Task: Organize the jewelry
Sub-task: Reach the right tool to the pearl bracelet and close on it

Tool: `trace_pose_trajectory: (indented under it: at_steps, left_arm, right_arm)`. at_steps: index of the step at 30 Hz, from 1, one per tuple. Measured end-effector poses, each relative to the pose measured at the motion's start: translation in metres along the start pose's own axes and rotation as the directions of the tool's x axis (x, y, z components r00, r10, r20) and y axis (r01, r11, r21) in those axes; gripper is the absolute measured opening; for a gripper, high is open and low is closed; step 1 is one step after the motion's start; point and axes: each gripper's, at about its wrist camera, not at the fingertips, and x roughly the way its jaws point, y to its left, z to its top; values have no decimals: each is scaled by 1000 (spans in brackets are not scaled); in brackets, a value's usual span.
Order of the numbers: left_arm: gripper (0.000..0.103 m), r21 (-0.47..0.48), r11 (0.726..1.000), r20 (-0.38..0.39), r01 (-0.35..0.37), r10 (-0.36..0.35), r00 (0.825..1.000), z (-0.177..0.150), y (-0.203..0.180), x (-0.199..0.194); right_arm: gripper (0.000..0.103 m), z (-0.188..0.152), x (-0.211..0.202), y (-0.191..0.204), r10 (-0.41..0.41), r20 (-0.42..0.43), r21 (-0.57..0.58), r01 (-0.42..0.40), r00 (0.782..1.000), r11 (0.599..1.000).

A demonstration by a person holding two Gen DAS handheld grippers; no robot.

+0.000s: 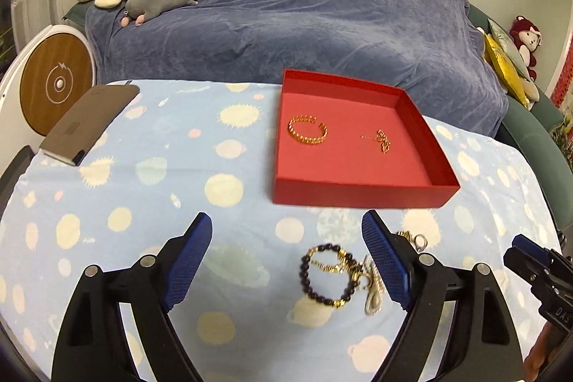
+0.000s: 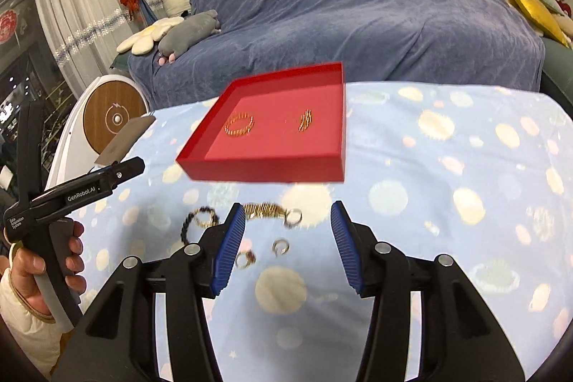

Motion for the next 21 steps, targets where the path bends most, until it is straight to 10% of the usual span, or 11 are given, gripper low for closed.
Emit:
trace_pose_trajectory:
  at_steps: [21]
  left_arm:
    - [83,32,998,-65,-54,56,996,-42,28,26]
  right_arm:
    - [36,-39,84,72,61,-121,-174,-81,991,981]
